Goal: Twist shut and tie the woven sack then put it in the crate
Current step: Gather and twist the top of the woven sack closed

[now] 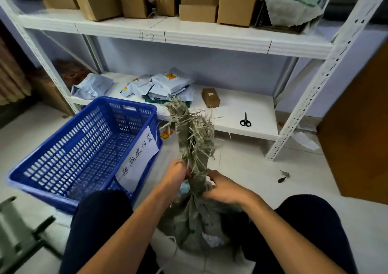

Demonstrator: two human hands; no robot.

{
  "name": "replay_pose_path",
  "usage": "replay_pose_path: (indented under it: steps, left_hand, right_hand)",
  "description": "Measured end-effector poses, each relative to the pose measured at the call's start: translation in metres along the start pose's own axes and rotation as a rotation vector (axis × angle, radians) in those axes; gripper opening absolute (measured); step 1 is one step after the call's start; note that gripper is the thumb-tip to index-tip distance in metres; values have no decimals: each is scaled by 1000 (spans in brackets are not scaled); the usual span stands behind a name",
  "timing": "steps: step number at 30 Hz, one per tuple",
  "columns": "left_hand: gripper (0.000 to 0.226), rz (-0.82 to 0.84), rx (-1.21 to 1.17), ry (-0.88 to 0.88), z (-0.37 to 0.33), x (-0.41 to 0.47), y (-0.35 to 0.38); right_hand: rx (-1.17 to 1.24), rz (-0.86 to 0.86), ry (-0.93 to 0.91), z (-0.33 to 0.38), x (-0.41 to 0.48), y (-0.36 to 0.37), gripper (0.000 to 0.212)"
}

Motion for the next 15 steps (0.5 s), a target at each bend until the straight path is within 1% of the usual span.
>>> replay_pose_path:
  steps: [1, 2, 5, 7, 9, 10, 11, 12, 14, 15]
  left_hand:
    - [26, 27, -25, 2, 1, 2, 2]
    - [30, 41, -43, 15, 1, 1, 5]
    - [28, 34, -70, 45, 3, 4, 9]
    - [32, 31, -142, 31, 1, 5, 12]
    - [29, 21, -274, -20, 2, 7, 14]
    - [27, -35, -308, -1, 0, 9, 15]
    - [21, -95, -308, 41, -4, 15, 14]
    - [19, -127, -318, 90, -7, 22, 13]
    - [34, -137, -295, 152, -21, 29, 9]
    - [34, -129, -280, 146, -26, 31, 5]
  right_hand:
    - [0, -2, -14, 0, 4, 2, 59]
    - [0, -11, -21, -2, 9, 5, 59]
    - [-7, -45, 14, -12, 21, 15, 60]
    - [0, -85, 24, -10, 27, 14, 52]
    - [-35, -45, 37, -9, 36, 13, 41]
    - [-62, -41, 50, -9, 42, 12, 38]
    - [-74, -52, 79, -12, 50, 13, 38]
    - [-92, -83, 108, -15, 55, 12, 41]
    - [-98, -155, 194, -21, 64, 7, 45]
    - [-64, -197, 236, -25, 68, 3, 48]
Point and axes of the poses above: each hand's wrist, its own x-axis towards the middle knuckle, its own y-axis out of the palm, z = x × y, the point moved 2 cm from there along x, towards the middle knuckle, and after that the axes turned 6 degrees about -z, right-handed, at the moved point
